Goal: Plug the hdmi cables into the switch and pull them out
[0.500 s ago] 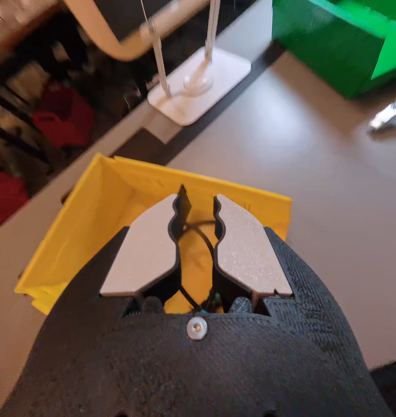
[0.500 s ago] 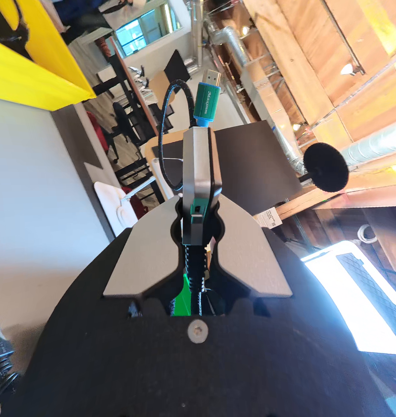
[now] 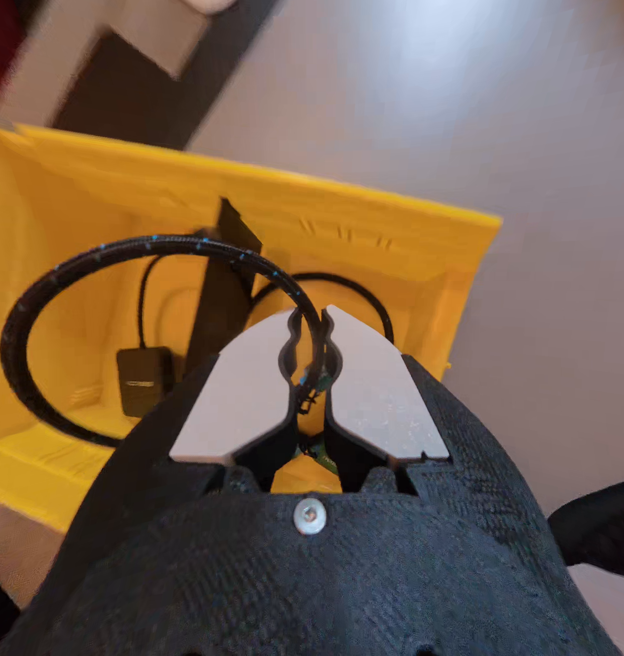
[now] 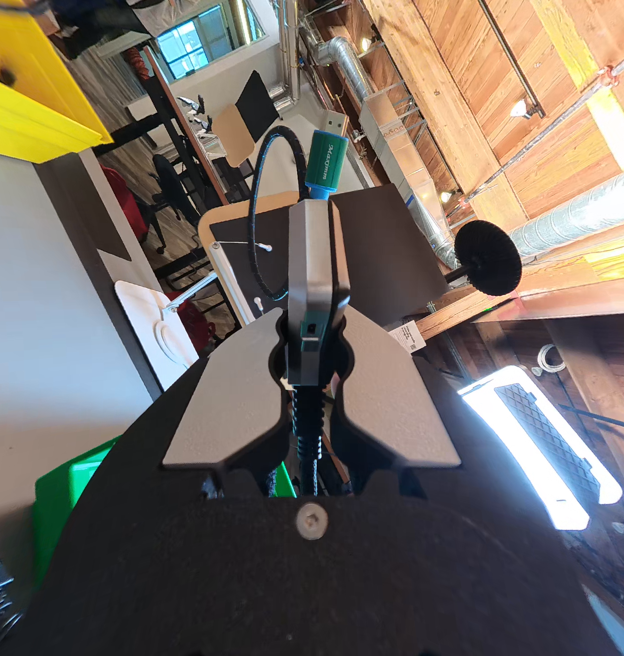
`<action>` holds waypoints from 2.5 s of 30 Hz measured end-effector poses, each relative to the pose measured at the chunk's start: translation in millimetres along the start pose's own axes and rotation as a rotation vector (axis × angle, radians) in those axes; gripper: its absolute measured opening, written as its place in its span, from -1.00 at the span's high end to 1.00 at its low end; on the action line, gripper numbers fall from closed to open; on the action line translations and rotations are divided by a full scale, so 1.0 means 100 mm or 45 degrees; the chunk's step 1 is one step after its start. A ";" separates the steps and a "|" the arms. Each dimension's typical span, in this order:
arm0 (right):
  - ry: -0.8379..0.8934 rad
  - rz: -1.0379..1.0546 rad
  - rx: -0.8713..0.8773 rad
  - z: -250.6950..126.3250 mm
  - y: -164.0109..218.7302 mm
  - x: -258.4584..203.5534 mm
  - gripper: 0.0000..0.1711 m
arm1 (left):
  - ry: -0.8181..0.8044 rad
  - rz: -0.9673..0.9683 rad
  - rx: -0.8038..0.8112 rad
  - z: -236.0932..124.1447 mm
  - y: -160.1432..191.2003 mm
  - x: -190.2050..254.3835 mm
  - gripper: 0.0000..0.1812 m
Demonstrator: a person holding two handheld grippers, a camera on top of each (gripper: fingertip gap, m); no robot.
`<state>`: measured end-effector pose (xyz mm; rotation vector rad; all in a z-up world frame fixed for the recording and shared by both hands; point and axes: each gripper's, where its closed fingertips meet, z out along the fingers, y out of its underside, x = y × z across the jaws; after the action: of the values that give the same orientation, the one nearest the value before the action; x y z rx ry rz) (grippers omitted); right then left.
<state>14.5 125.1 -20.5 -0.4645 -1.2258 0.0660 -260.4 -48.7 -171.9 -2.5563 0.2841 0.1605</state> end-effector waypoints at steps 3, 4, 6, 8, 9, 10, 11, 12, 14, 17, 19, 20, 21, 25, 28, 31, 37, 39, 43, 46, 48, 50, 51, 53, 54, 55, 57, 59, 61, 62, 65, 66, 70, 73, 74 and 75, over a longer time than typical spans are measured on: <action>0.019 0.032 -0.004 0.02 0.01 0.08 0.74 | -0.069 0.017 0.332 -0.59 -0.37 0.01 0.91; 0.025 0.043 -0.004 0.01 0.00 0.10 0.74 | -0.065 0.035 0.476 -0.80 -0.53 0.06 0.92; 0.038 0.058 -0.004 0.01 -0.03 0.15 0.74 | 0.021 0.080 0.795 -1.21 -0.87 0.29 0.92; 0.055 0.062 -0.003 0.00 -0.06 0.20 0.74 | 0.170 0.133 1.049 -1.51 -1.16 0.60 0.92; 0.069 0.062 -0.005 -0.01 -0.07 0.24 0.74 | 0.247 0.152 1.143 -1.59 -1.28 0.74 0.92; 0.081 0.066 -0.010 -0.01 -0.08 0.27 0.74 | 0.328 0.154 1.195 -1.61 -1.38 0.87 0.92; 0.095 0.072 -0.016 0.00 -0.07 0.32 0.74 | 0.420 0.145 1.215 -1.57 -1.47 1.00 0.92; 0.111 0.080 -0.023 0.00 -0.06 0.36 0.74 | 0.521 0.130 1.218 -1.48 -1.55 1.13 0.92; 0.132 0.103 -0.036 -0.01 -0.01 0.44 0.74 | 0.753 0.068 1.180 -1.20 -1.69 1.40 0.93; 0.153 0.123 -0.068 0.00 0.12 0.50 0.75 | 1.075 -0.083 1.039 -0.58 -1.82 1.85 0.93; 0.160 0.121 -0.086 0.01 0.20 0.52 0.75 | 1.193 -0.173 0.850 -0.12 -1.77 2.09 0.92; 0.160 0.118 -0.094 0.00 0.23 0.53 0.75 | 1.212 -0.197 0.761 0.07 -1.72 2.17 0.92; 0.162 0.114 -0.102 0.00 0.27 0.54 0.75 | 1.213 -0.207 0.691 0.22 -1.66 2.22 0.91; 0.159 0.134 -0.123 0.00 0.37 0.57 0.75 | 1.174 -0.206 0.607 0.31 -1.54 2.14 0.91; 0.144 0.150 -0.133 0.01 0.41 0.55 0.75 | 1.020 -0.110 0.497 0.34 -1.35 1.95 0.87; 0.130 0.137 -0.140 0.02 0.42 0.51 0.75 | 0.712 0.080 0.276 0.47 -1.02 1.69 0.73; 0.111 0.126 -0.135 0.03 0.39 0.46 0.74 | 0.265 0.547 0.204 0.25 -0.95 1.51 0.69; 0.101 0.129 -0.134 0.04 0.39 0.43 0.74 | 0.303 0.704 0.187 0.27 -0.92 1.73 0.67; 0.079 0.110 -0.128 0.04 0.35 0.38 0.75 | 0.387 0.901 -0.011 0.62 -0.68 2.03 0.54; 0.059 0.108 -0.113 0.04 0.33 0.36 0.74 | 0.463 0.904 -0.079 0.90 -0.58 2.11 0.46; 0.042 0.108 -0.099 0.04 0.31 0.33 0.74 | 0.549 0.844 -0.006 0.96 -0.65 2.19 0.54; 0.022 0.105 -0.091 0.05 0.31 0.30 0.74 | 0.575 0.840 0.033 1.01 -0.68 2.20 0.73; 0.011 0.100 -0.088 0.05 0.31 0.28 0.75 | 0.589 0.833 0.035 1.01 -0.68 2.21 0.74; -0.004 0.083 -0.087 0.05 0.31 0.24 0.74 | 0.502 0.841 0.019 1.04 -0.70 2.12 0.76; -0.010 0.073 -0.090 0.05 0.31 0.22 0.75 | 0.426 0.833 0.022 1.04 -0.75 2.03 0.77; -0.014 0.062 -0.093 0.05 0.31 0.21 0.74 | 0.377 0.795 0.055 1.01 -0.82 1.96 0.77; -0.032 0.040 -0.096 0.04 0.32 0.19 0.74 | 0.256 0.642 0.203 0.85 -1.10 1.77 0.77; -0.064 0.018 -0.103 0.04 0.33 0.13 0.74 | 0.106 0.536 0.306 0.60 -1.30 1.52 0.78; -0.111 -0.005 -0.129 0.06 0.37 0.04 0.75 | -0.061 0.493 0.363 0.30 -1.40 1.29 0.78; -0.140 -0.015 -0.142 0.06 0.39 -0.01 0.74 | -0.152 0.482 0.387 0.14 -1.44 1.18 0.78; -0.240 -0.030 -0.163 0.09 0.40 -0.23 0.74 | -0.422 0.517 0.431 -0.29 -1.50 0.94 0.78; -0.282 -0.033 -0.167 0.09 0.39 -0.32 0.74 | -0.486 0.538 0.439 -0.39 -1.52 0.92 0.78; -0.450 -0.081 -0.168 0.10 0.32 -0.72 0.74 | -0.544 0.684 0.439 -0.44 -1.63 1.17 0.78; -0.560 -0.081 -0.162 0.08 0.25 -0.99 0.74 | -0.508 0.790 0.401 -0.22 -1.66 1.40 0.78; -0.593 -0.063 -0.161 0.07 0.23 -1.05 0.74 | -0.490 0.819 0.383 -0.14 -1.65 1.45 0.78; -0.622 -0.046 -0.162 0.06 0.22 -1.11 0.74 | -0.473 0.842 0.366 -0.06 -1.64 1.50 0.78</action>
<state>-25.6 113.9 -125.9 -0.5557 -1.7251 0.0733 -76.3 57.7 -108.3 -2.0128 0.9195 0.7674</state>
